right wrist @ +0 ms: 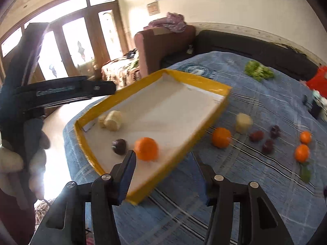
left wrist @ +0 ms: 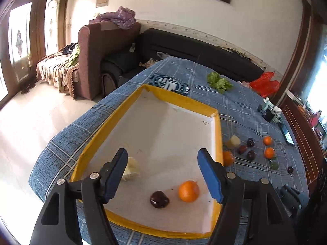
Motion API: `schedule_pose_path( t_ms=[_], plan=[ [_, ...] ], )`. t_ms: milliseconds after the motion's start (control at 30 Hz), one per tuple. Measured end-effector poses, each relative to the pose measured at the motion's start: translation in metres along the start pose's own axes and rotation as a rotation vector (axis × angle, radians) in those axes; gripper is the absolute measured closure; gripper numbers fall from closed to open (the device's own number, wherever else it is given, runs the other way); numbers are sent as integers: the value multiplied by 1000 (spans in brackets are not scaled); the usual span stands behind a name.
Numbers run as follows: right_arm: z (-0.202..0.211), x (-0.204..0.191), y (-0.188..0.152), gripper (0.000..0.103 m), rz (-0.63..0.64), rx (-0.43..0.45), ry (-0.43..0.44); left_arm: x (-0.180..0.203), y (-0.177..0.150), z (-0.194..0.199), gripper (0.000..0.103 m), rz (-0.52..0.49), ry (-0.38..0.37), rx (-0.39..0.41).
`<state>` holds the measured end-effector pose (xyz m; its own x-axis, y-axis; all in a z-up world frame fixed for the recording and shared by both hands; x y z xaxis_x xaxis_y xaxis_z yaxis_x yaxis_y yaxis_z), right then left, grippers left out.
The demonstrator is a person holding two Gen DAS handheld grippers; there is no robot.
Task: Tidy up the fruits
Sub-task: 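Carry the yam chunk and mandarin into the tray and open both tools, then grasp a dark plum with the right tool while the left tool grasps another plum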
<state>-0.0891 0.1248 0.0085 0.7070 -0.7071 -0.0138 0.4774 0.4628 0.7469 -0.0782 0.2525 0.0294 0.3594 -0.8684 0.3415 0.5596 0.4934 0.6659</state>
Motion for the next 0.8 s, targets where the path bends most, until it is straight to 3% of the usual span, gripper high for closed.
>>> schedule_pose_path(
  t_ms=[167,367,500,733,800],
  plan=[
    [38,94,-42,45,-142,-12,-172,33,-14,-2,30,-55,-48,-26],
    [100,247,-103,45,-422,-22,-431,86,-40,-14,30,-129,-160,-104],
    [110,315,-138,45,-593,-36,-493,118,-60,-29,30,-165,-201,-170],
    [83,327,-148,47,-590,-80,-473,172,-86,-48,44,-292,-242,-210],
    [81,322,-148,54,-548,-94,-482,187,-92,-59,48,-318,-242,-222]
  ],
)
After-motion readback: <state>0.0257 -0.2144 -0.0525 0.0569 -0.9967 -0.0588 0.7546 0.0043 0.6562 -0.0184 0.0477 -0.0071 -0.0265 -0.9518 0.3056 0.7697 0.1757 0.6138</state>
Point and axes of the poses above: each gripper's, at about its wrist camera, not at the fingertips, and z roughly against the way its jaws point, x to its right, y to its top, the point moved 10 cm from there along -z, roughly the way its jaws point, and after that the axes turned 12 degrees about z, right-handed, at the moved point
